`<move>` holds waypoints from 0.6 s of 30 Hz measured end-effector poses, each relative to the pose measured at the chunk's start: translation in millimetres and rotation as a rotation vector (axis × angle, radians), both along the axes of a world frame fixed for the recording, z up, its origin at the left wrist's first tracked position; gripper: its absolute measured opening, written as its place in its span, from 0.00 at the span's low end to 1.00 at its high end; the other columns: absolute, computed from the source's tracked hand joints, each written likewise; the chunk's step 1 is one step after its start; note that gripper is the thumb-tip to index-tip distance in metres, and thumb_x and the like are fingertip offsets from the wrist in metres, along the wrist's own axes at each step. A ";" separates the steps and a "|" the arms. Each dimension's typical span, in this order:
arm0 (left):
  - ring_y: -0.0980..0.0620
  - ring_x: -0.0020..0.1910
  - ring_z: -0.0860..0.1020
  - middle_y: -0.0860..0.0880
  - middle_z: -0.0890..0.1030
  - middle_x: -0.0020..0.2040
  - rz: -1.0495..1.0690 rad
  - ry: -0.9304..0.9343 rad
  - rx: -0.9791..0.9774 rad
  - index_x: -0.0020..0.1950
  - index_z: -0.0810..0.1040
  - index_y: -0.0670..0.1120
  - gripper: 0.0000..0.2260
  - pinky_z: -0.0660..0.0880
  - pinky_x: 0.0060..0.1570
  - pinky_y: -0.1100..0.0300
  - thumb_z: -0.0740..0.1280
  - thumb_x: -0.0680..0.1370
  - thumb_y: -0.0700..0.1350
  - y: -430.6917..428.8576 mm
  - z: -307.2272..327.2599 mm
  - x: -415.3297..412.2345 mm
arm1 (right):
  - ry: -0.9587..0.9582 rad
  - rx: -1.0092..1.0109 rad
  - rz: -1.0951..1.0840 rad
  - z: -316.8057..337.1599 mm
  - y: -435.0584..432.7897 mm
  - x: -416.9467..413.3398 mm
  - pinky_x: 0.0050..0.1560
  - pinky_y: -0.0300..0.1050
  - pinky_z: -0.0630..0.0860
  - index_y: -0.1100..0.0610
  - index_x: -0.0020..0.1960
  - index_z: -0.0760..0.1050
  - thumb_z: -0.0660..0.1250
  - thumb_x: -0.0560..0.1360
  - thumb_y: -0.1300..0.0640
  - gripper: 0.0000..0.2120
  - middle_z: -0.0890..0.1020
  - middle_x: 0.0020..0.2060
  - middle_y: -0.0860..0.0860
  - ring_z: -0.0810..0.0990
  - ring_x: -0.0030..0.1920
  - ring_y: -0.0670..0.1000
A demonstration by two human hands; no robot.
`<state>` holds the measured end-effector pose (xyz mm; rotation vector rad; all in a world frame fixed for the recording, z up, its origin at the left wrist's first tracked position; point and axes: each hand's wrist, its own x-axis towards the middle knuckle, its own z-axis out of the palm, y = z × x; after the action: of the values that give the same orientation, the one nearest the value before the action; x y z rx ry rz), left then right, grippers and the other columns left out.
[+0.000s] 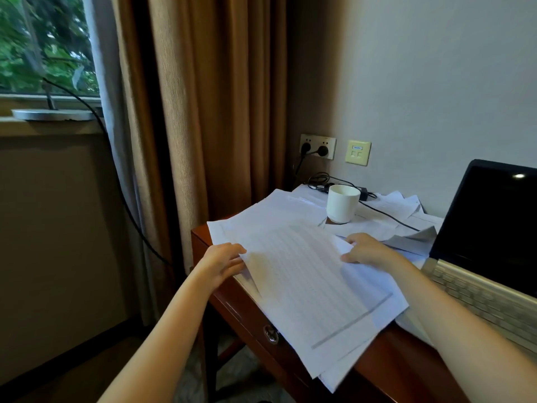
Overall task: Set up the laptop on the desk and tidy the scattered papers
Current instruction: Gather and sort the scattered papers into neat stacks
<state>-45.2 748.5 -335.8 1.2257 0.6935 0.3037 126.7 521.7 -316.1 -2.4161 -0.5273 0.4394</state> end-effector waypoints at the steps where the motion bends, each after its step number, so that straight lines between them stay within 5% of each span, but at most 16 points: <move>1: 0.47 0.40 0.79 0.41 0.75 0.53 0.029 0.020 0.039 0.72 0.63 0.38 0.25 0.78 0.34 0.59 0.66 0.76 0.34 0.6 -1.3 1.5 | -0.001 0.010 0.016 -2.2 -0.5 1.0 0.59 0.48 0.72 0.59 0.53 0.74 0.68 0.73 0.62 0.09 0.77 0.48 0.54 0.76 0.52 0.54; 6: 0.53 0.37 0.71 0.48 0.71 0.50 0.215 0.112 0.395 0.73 0.55 0.43 0.30 0.71 0.32 0.61 0.66 0.76 0.40 7.6 -8.1 7.1 | -0.011 -0.018 0.094 -9.6 5.3 1.4 0.65 0.50 0.71 0.54 0.54 0.74 0.66 0.75 0.61 0.09 0.76 0.60 0.54 0.74 0.61 0.53; 9: 0.43 0.57 0.73 0.43 0.66 0.67 0.199 0.204 0.585 0.74 0.56 0.46 0.31 0.79 0.46 0.51 0.67 0.74 0.42 10.7 -6.7 12.0 | -0.033 -0.073 0.054 -9.4 12.3 -1.5 0.58 0.41 0.70 0.57 0.63 0.71 0.68 0.74 0.59 0.18 0.71 0.65 0.54 0.73 0.60 0.51; 11: 0.40 0.64 0.66 0.43 0.63 0.69 0.165 0.289 0.702 0.73 0.59 0.48 0.28 0.77 0.53 0.48 0.66 0.75 0.44 7.6 -5.9 16.0 | -0.070 -0.120 0.041 -9.2 17.6 -1.1 0.59 0.42 0.69 0.58 0.67 0.68 0.68 0.74 0.58 0.23 0.70 0.67 0.54 0.72 0.62 0.52; 14: 0.41 0.69 0.60 0.43 0.62 0.70 0.071 0.473 0.942 0.72 0.62 0.50 0.24 0.64 0.68 0.48 0.63 0.77 0.48 -1.4 -7.9 19.2 | -0.158 -0.198 0.038 -6.4 24.9 -4.1 0.61 0.44 0.68 0.59 0.68 0.67 0.67 0.74 0.61 0.23 0.70 0.68 0.55 0.70 0.66 0.54; 18: 0.42 0.72 0.57 0.43 0.61 0.73 -0.012 0.597 1.177 0.72 0.62 0.50 0.23 0.55 0.70 0.49 0.60 0.78 0.53 -5.2 -13.2 22.8 | -0.178 -0.165 -0.015 -3.3 35.2 -4.6 0.63 0.52 0.70 0.71 0.66 0.68 0.62 0.75 0.65 0.20 0.73 0.65 0.63 0.72 0.64 0.61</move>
<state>-22.4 743.4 -349.0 2.5015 1.0632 0.3456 122.1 557.0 -319.4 -2.6319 -0.5679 0.2719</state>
